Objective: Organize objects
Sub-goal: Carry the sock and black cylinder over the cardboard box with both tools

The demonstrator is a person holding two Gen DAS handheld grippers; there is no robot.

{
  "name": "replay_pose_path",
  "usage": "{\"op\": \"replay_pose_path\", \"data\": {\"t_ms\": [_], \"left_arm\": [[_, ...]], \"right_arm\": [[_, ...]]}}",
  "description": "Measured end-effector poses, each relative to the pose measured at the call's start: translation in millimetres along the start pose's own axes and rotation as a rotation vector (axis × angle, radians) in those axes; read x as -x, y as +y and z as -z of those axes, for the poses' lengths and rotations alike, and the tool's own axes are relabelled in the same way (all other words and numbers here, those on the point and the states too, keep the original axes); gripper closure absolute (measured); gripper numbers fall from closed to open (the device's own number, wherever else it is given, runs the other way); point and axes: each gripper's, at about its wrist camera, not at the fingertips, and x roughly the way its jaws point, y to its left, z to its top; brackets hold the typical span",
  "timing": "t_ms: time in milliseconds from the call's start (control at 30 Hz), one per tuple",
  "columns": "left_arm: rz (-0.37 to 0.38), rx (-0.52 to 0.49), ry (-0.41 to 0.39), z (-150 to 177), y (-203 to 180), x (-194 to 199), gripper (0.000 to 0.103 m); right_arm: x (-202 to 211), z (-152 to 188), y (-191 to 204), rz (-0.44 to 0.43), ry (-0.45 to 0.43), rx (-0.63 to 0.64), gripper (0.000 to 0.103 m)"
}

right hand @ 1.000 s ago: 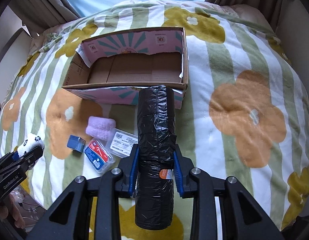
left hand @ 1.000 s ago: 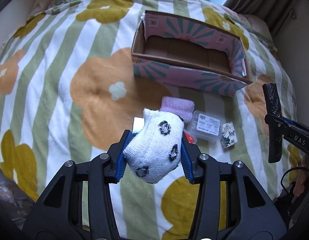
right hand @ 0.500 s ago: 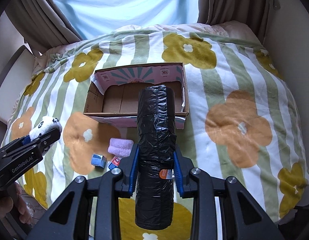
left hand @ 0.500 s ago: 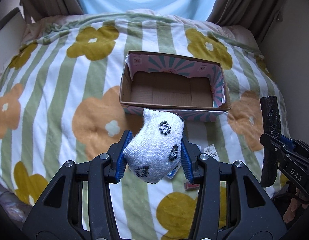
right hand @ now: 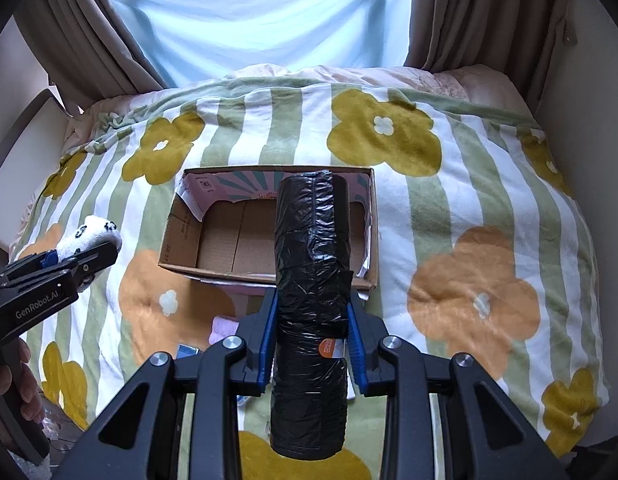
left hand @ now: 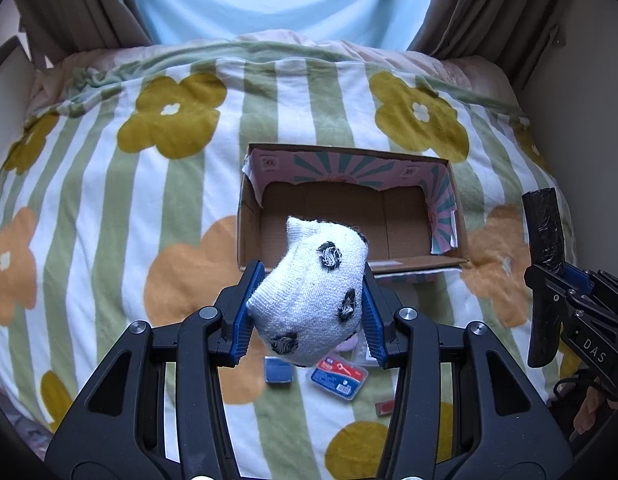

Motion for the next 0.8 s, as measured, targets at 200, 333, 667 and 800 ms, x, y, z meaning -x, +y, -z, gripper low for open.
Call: {"op": "replay_pose_path", "data": {"t_ms": [200,333,667,800], "left_arm": [[0.010,-0.012,0.029,-44,6,-46,0.061],[0.012,-0.018,0.067,-65,8,-87,0.061],[-0.022,-0.087,0.193,-82,3,-197,0.061],[-0.025,-0.113,0.237,-80,0,-236,0.061]], "right_arm": [[-38,-40,7,-0.031,0.010,0.074,0.074],[-73,-60,17,-0.041,0.032,0.167,0.074],[-177,-78,35,-0.085,0.170,0.357,0.074],[-218,-78,38,-0.108,0.231,0.422,0.074]]}}
